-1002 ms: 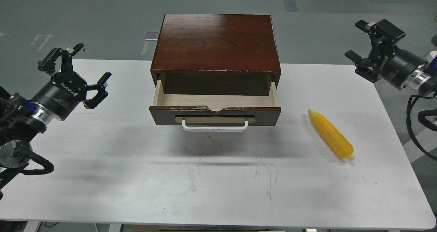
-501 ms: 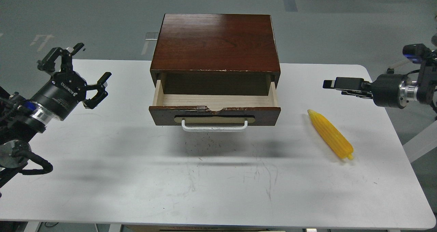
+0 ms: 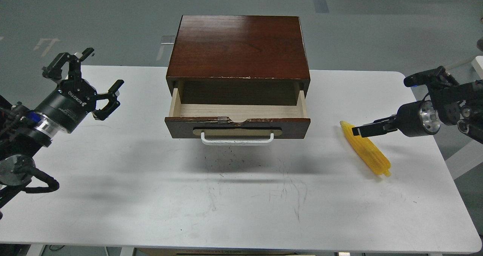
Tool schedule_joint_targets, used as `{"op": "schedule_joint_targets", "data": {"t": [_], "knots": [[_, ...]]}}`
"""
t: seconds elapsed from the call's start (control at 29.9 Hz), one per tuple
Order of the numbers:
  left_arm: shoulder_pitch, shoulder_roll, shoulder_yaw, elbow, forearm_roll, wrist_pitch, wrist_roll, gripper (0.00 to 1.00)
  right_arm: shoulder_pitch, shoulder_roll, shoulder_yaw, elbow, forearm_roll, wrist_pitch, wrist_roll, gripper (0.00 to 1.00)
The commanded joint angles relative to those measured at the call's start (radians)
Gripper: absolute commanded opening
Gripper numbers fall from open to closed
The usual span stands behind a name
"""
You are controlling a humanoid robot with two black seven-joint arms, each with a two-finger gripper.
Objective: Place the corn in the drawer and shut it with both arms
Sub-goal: 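Lower the right gripper onto the corn cob and close it, then lift the corn cob with the right gripper over the drawer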
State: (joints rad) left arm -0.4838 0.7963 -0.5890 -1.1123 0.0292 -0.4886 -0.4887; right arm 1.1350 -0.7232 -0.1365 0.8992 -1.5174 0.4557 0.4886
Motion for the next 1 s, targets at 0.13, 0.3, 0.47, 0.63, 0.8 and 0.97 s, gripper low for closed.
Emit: {"op": "schedule_joint_targets", "data": {"t": [0.13,0.3,0.47,0.63,0.8,0.97], "knots": [[-0.001,0.001,-0.003,0.0,0.0,0.0,0.0,0.99,-0.004,0.056,-0.104,-0.054,-0.003,-0.064,0.0,1.0],[0.001,0.001,-0.003,0.002,0.0,0.0,0.0,0.99,-0.009,0.07,-0.129,-0.068,-0.003,-0.072,0.0,0.99],[0.001,0.003,-0.005,0.002,0.0,0.0,0.0,0.99,-0.015,0.09,-0.157,-0.082,-0.003,-0.074,0.0,0.96],[0.001,0.003,-0.005,0.002,0.0,0.0,0.0,0.99,-0.029,0.091,-0.161,-0.082,-0.003,-0.074,0.0,0.83],[0.001,0.003,-0.005,0.002,0.0,0.0,0.0,0.99,-0.03,0.091,-0.181,-0.082,-0.003,-0.074,0.0,0.39],[0.001,0.003,-0.005,0.002,0.0,0.0,0.0,0.99,-0.035,0.088,-0.193,-0.082,-0.003,-0.074,0.0,0.11]]}}
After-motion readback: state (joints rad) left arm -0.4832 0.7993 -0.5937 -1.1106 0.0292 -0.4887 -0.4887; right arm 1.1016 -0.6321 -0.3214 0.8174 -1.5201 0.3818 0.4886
